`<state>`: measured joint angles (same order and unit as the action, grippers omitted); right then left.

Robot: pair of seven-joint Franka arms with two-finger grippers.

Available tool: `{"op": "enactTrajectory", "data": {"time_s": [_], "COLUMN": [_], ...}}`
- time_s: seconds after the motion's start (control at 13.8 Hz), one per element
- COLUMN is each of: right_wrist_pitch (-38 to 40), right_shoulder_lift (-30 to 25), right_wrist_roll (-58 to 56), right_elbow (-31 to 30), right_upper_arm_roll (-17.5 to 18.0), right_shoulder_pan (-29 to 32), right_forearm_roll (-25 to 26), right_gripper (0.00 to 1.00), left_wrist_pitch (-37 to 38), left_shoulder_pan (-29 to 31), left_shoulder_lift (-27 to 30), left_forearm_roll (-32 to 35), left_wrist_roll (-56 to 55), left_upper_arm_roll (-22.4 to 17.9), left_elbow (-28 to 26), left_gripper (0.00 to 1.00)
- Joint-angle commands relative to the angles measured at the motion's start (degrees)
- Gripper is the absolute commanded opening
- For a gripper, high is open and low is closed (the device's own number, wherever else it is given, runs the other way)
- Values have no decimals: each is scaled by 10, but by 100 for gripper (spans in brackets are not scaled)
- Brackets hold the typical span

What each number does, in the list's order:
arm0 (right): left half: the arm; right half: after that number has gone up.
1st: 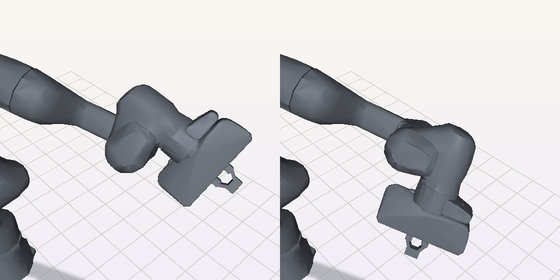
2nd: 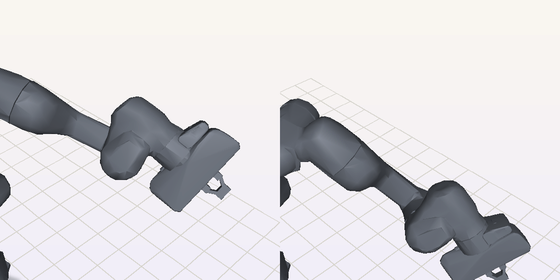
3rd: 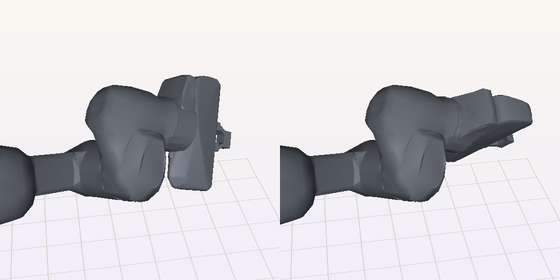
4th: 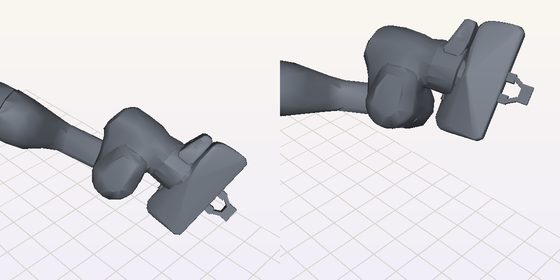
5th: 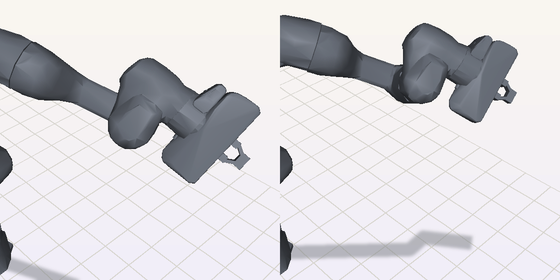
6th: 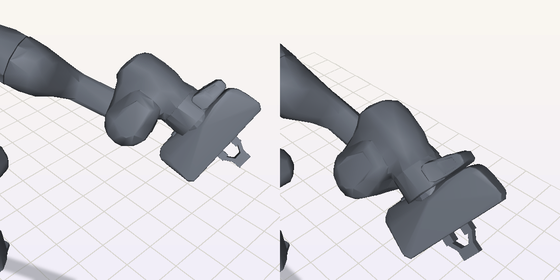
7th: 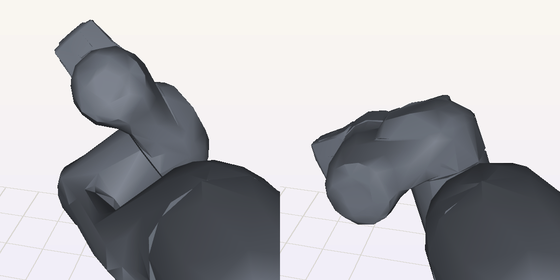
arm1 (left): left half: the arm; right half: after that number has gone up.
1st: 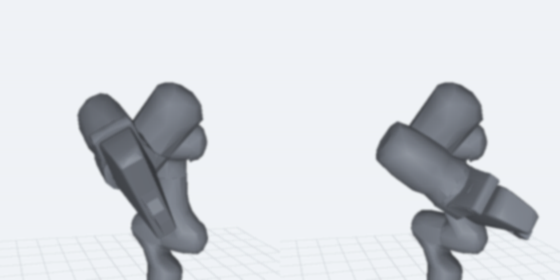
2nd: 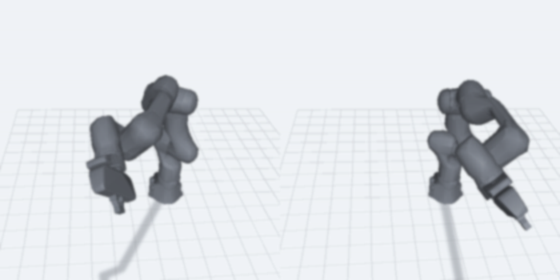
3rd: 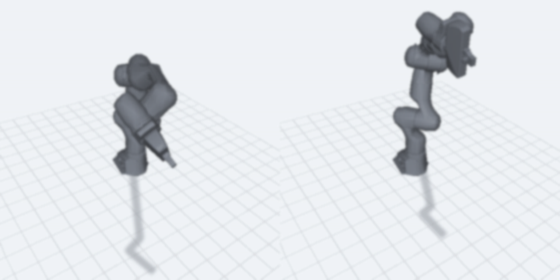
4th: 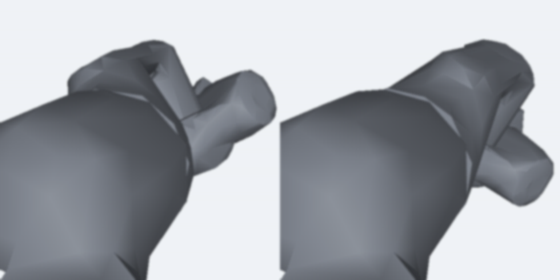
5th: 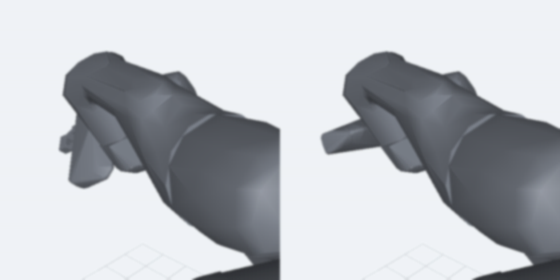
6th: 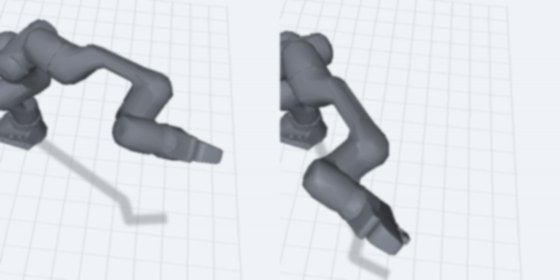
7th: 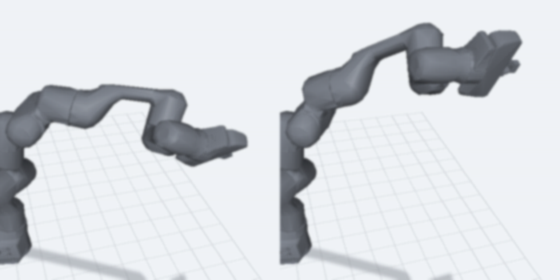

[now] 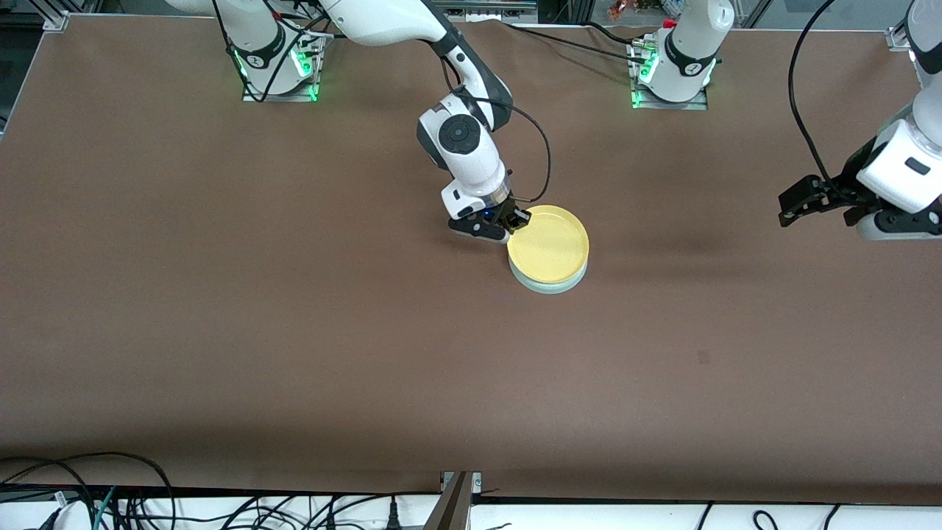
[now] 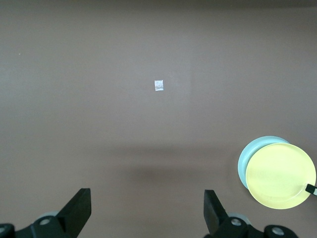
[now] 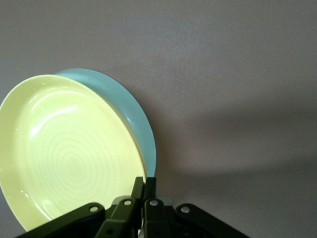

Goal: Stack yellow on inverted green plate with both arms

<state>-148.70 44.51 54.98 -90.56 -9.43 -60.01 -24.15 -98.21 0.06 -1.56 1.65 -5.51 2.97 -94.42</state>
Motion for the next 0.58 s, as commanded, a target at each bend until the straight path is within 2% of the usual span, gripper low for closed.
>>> {"op": "enactTrajectory", "data": {"time_s": [0.0,0.07,0.14,0.22,0.36,0.51], "right_wrist_pitch": [-11,-9,-5,-5,1,67], "right_shoulder_lift": [7,4,3,2,-7,-32], "right_wrist_roll": [0,-5,-2,-1,-1,-7], "right_elbow": [6,7,14,18,19,30], "right_upper_arm_roll": [-8,-9,-9,-9,-15,-30], "right_shoulder_pan": [-7,-5,0,1,6,25], "right_forearm_roll": [-13,-13,-13,-13,-13,-8], "right_gripper": [0,7,72,100,100,100], "left_wrist_pitch": [-2,21,33,33,46,52], "left_shoulder_pan": [-2,-1,-1,-1,-3,-4], "left_shoulder_lift": [60,54,53,52,53,52], "left_forearm_roll": [-16,-12,-11,-11,-11,-10], "left_wrist_roll": [8,10,10,10,11,10], "left_upper_arm_roll": [-2,-2,0,1,2,2], "left_elbow": [-61,-48,-45,-44,-40,-39], "left_gripper": [100,100,100,100,100,100]}}
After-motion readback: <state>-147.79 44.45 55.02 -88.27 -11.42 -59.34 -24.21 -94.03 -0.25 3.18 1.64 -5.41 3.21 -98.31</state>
